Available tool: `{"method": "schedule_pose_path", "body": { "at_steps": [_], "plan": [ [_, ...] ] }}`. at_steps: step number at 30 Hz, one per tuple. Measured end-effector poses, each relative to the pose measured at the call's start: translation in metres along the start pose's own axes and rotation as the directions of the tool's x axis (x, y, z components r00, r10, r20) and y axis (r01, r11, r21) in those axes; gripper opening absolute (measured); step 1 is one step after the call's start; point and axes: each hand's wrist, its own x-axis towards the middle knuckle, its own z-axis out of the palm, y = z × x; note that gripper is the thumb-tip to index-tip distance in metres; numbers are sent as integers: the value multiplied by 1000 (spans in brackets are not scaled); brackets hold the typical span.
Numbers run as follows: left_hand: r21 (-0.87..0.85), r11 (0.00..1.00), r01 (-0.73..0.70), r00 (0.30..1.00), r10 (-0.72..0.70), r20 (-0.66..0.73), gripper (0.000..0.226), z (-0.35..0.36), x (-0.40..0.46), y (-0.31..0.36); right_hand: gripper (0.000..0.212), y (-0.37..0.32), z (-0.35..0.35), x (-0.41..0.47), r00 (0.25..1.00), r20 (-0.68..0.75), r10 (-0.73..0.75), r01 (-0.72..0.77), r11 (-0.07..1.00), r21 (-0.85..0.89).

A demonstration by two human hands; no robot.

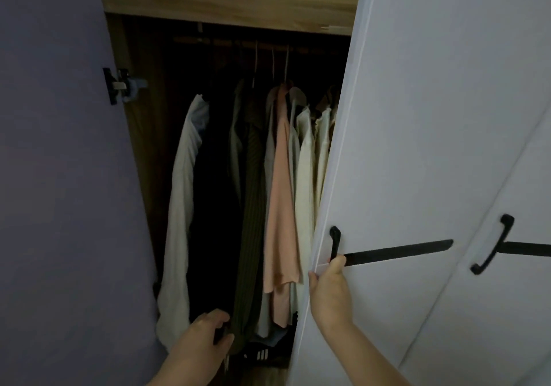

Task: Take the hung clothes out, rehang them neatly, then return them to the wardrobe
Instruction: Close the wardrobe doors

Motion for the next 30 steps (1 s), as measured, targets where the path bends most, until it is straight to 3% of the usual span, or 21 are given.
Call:
{"method": "schedule_pose_path", "body": {
  "at_steps": [3, 6, 13, 24, 30],
  "plan": [
    [21, 999, 27, 999, -26, -43, 37, -5, 5, 2, 28, -5, 7, 24, 997, 78, -14, 15, 1000, -22],
    [28, 997, 67, 991, -64, -114, 38, -9, 11, 3, 44, -9, 13, 48, 988, 147, -55, 62, 997, -38],
    [49, 984, 171, 962, -156, -224, 39, -8, 18, 6, 38, -10, 27, 94, 975, 218, -48, 63, 996, -64],
    [8, 970, 243, 955, -238, -180, 35, -1, 17, 15, 38, 0, 26, 110, 947, 288, -144, 184, 976, -117],
    [-11, 959, 283, 931, -277, -239, 35, 3, -7, 16, 37, 7, 13, 89, 952, 304, -40, 64, 995, -70]
  ]
}}
